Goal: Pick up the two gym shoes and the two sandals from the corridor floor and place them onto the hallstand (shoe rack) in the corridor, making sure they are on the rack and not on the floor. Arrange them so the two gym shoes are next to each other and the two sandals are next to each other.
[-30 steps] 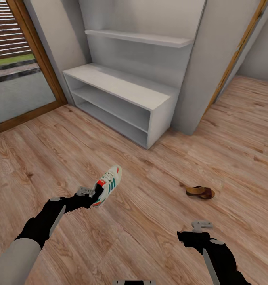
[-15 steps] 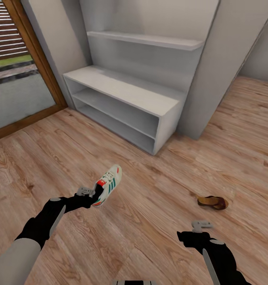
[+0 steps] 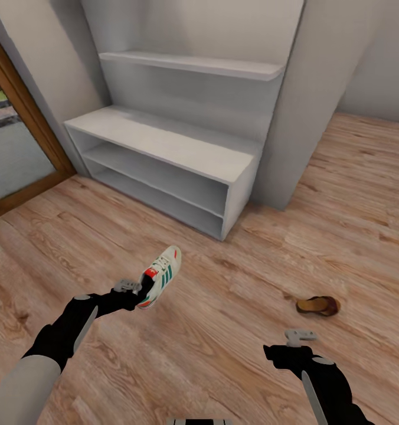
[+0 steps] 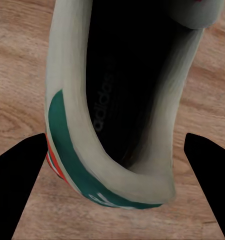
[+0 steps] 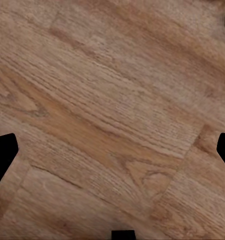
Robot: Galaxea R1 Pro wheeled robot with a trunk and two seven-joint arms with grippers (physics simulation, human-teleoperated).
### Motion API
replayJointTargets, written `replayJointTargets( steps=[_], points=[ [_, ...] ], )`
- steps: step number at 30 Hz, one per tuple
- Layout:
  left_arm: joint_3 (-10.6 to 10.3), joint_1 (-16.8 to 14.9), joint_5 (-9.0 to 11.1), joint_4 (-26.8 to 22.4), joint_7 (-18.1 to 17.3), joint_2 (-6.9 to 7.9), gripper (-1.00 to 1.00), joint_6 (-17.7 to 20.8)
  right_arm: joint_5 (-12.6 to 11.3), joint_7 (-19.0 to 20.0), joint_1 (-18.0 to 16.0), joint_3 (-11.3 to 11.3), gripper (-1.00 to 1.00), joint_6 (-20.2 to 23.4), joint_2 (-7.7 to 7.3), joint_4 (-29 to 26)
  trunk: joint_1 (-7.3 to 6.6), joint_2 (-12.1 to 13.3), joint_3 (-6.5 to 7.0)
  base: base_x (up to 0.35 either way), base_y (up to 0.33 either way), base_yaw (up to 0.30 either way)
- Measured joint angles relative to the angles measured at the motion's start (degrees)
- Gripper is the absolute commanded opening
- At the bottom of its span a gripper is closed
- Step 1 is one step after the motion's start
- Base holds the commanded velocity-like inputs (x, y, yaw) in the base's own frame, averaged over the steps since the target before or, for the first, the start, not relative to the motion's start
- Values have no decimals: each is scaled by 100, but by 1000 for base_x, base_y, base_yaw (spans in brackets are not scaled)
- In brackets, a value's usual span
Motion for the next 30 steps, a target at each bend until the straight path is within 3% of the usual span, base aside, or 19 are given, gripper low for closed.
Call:
replayJointTargets(
  steps=[9,12,13,14,17,22,30],
  points=[
    [108,107,10,-248,-27,5,-100,-51,-1,0,-1,0,100,1,0,1,0,0,5,237,286,-28],
    [415,701,24,-1176,-172,10,-100,-96,-1,0,-1,1,100,1,0,1,0,0,5,201,308,-1],
    [513,985,24,-1627,-231,10,-100,-102,-1,0,-1,1,100,1,0,1,0,0,5,196,313,0],
    [631,1491,32,-2458,-294,10,-100,-105,-3,0,-1,1,100,1,0,1,1,0,5,196,314,0],
    [699,2004,20,-3440,-323,9,-100,-105,-1,2,-1,1,100,1,0,1,0,0,5,195,315,0],
    [725,2205,9,-3837,-336,18,-100,-30,-1,1,-1,-2,100,1,0,1,1,0,5,193,316,0],
    [714,2217,0,-3862,-333,18,-100,-18,-7,1,0,-1,100,0,0,1,1,0,6,190,318,-56]
  ],
)
